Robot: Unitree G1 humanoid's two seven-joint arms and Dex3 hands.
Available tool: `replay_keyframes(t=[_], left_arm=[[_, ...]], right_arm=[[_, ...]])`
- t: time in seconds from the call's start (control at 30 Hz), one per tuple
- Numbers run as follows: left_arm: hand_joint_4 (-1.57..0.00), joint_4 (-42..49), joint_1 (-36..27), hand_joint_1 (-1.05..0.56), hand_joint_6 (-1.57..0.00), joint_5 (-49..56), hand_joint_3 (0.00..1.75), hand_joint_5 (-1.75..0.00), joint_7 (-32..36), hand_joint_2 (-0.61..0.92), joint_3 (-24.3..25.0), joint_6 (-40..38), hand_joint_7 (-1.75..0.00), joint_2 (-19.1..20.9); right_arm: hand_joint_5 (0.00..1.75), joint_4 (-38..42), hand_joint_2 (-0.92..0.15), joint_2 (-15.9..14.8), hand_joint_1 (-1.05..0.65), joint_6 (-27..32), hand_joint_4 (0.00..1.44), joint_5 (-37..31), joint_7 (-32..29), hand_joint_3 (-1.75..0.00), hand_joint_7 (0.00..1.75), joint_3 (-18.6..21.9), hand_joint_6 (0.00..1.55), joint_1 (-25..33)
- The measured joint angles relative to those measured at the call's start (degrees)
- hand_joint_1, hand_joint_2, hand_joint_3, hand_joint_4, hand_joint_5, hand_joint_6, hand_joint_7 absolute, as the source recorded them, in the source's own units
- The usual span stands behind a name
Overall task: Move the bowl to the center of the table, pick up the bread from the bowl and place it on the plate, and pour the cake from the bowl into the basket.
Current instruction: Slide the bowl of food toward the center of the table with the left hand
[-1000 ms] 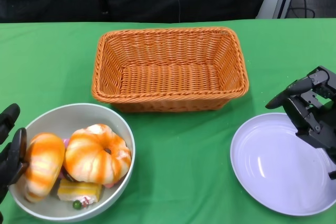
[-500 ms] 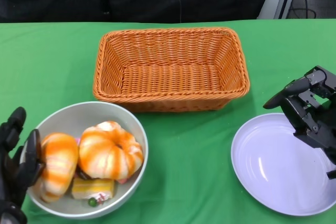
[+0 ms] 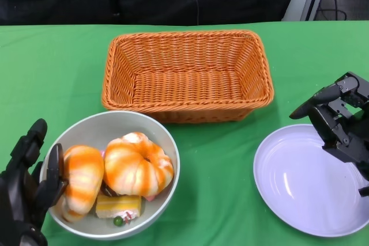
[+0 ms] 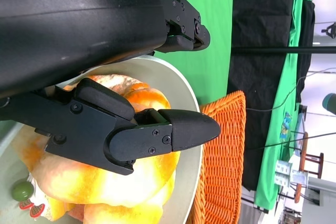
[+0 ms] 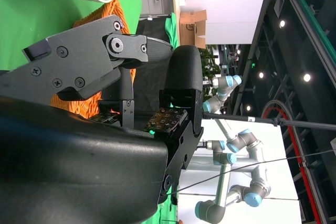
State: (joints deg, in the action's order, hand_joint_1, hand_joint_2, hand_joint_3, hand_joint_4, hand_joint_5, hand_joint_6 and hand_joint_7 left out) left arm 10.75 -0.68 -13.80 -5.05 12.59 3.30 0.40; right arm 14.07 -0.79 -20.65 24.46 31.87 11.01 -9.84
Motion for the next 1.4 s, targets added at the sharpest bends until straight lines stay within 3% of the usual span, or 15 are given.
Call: replay_keyframes(t=[0.47, 1.4], left_arm=[[-0.27, -5.14, -3.89, -0.76, -0.22, -2.17, 0.58, 0.0, -3.71, 0.92, -4.8, -2.48, 0.0, -1.62], [-0.31, -6.29, -3.79, -0.76, -0.29, -1.5, 0.53, -0.02, -4.52, 0.92, -10.88, -3.16, -0.02, -2.37]], right_arm=[[1.44, 0.01, -0.7, 0.01, -0.26, -0.27, 0.71, -0.26, -0.14, -0.58, 1.1, -0.27, 0.73, 0.01], [1.42, 0.18, -0.74, 0.02, -0.27, -1.07, 0.71, -0.24, 0.25, -0.5, 1.09, -0.62, 0.73, 0.04]])
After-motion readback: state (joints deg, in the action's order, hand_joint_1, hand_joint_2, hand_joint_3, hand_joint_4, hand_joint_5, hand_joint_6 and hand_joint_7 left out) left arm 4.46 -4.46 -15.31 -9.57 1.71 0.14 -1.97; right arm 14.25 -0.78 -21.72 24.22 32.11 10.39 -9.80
